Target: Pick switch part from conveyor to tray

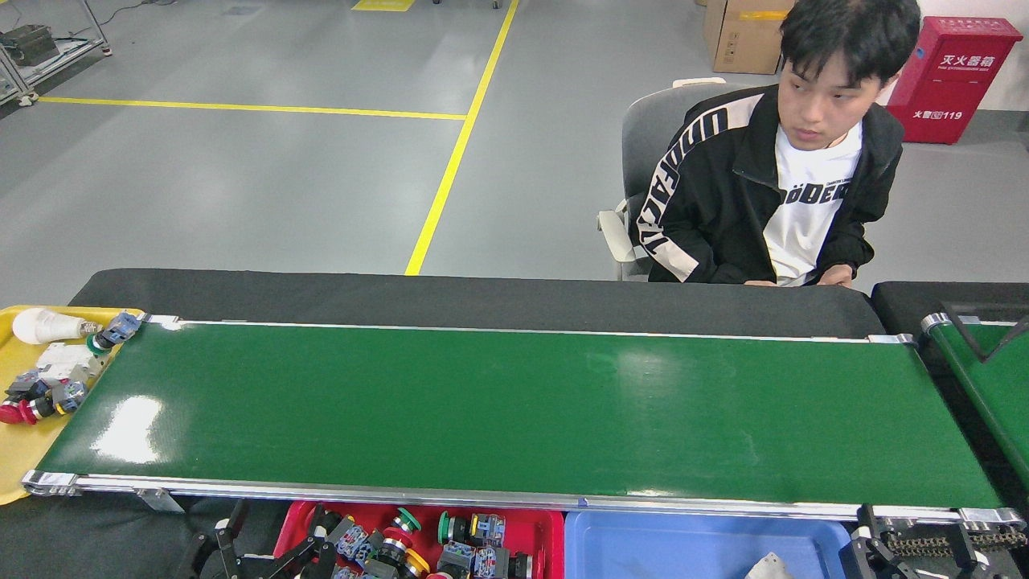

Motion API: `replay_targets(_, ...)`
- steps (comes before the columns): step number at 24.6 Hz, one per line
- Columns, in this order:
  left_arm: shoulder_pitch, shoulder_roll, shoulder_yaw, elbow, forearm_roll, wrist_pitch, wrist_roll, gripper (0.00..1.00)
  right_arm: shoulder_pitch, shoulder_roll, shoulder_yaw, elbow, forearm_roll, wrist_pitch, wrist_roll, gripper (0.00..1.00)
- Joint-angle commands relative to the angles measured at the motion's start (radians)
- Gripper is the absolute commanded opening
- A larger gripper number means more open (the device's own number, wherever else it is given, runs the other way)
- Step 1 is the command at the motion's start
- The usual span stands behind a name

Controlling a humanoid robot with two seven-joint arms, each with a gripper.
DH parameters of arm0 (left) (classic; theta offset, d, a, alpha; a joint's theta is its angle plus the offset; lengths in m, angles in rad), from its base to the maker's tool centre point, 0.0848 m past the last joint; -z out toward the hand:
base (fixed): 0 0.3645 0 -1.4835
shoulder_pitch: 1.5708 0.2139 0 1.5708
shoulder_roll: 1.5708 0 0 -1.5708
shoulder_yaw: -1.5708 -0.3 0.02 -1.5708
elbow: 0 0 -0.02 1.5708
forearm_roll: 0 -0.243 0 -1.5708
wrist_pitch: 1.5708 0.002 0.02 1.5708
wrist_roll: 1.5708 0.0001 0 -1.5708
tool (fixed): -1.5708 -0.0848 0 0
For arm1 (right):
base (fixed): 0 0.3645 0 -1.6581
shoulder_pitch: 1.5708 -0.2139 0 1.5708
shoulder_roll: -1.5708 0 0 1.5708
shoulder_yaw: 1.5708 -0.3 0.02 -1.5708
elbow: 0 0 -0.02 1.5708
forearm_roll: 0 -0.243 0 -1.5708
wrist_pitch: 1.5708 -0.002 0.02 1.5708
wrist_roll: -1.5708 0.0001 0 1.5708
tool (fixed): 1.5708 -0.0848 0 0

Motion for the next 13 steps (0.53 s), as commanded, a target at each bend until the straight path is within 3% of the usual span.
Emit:
replay_targets(1, -0.010, 0.000, -0.001, -0.015, 0.003, 0.005, 0.002, 0.94, 0.000, -0.011, -0.005, -0.015, -0.001, 0.001, -0.004, 0.99)
replay_targets(13, -0.024, 0.003, -0.001, -0.016, 0.119, -0.034, -0.053, 0.95, -0.008, -0.007, -0.004, -0.015, -0.004, -0.077, -0.002, 0.99)
